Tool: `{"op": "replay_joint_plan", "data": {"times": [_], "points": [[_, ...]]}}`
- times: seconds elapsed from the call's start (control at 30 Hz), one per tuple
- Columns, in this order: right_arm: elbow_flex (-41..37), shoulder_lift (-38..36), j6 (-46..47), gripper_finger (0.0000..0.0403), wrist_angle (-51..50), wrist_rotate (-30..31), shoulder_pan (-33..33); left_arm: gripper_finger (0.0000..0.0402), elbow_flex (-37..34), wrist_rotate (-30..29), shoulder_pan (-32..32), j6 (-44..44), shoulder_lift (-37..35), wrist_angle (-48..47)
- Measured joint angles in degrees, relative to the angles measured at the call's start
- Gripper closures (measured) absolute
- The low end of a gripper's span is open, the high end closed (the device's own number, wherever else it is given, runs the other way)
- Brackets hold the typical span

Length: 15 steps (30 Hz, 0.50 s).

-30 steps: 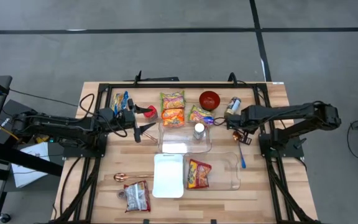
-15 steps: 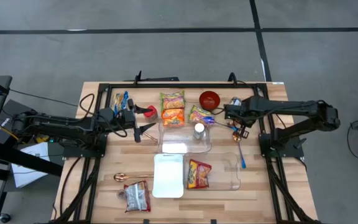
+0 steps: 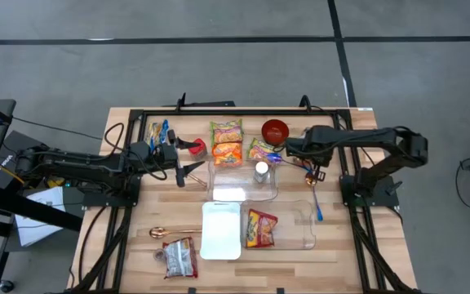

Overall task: Pick & Place Food Item
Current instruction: Put the orange spice pack into the top transparent bin

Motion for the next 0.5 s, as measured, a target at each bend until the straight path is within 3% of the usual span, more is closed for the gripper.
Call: {"op": "replay_joint_plan", "data": {"times": [0.5], "points": [[11.8, 1.6, -0.2, 0.0403, -5.9, 1.3, 0.0, 0.0128, 0.0, -0.2, 0.0, 0.0, 0.0, 0.0]]}}
